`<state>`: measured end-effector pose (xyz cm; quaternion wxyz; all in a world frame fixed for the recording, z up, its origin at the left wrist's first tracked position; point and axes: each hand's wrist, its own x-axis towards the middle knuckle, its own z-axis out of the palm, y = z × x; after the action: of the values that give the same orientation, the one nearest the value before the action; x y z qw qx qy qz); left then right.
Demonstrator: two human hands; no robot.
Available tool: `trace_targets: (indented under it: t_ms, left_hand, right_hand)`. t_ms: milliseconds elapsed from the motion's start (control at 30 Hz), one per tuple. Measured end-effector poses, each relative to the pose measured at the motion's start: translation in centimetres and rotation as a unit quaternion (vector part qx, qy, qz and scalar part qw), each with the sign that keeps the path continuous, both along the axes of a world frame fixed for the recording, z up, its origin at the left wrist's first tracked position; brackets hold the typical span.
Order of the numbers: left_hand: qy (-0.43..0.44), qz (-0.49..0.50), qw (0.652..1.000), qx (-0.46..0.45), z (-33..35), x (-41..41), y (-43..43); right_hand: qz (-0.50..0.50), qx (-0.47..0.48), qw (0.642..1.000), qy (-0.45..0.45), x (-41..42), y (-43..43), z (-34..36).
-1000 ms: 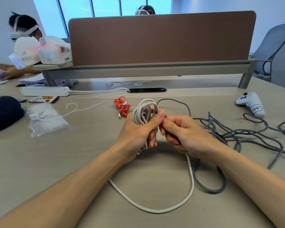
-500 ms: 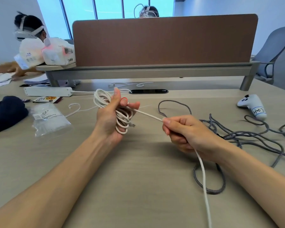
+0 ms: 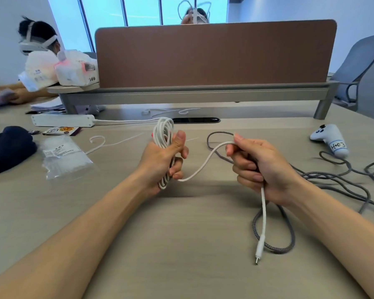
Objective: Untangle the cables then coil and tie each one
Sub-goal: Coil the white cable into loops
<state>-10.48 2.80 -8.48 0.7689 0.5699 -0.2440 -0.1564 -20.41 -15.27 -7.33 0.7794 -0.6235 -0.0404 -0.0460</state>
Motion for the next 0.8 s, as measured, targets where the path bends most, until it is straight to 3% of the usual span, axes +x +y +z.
trace_targets:
  t_ms: [400, 567, 633, 800]
  left_hand:
    - [-0.134, -0.14, 0.973, 0.124, -1.5, -2.0, -1.2]
    - [-0.186, -0.124, 0.964, 0.145, -1.8, -1.6, -1.3]
    - [-0.172, -0.12, 0.97, 0.124, -1.8, -1.3, -1.2]
    - [-0.025, -0.05, 0.998, -0.01, -0.9, -1.4, -1.3]
  right_hand:
    - [0.065, -0.018, 0.998, -0.019, -0.3, 0.5, -0.3]
    - [0.08, -0.033, 0.996, -0.025, -0.2, 0.5, -0.6]
    - [0.077, -0.029, 0.996, -0.027, -0.1, 0.3, -0.6]
    - [0.05, -0.028, 0.998, -0.013, 0.1, 0.1, -0.3]
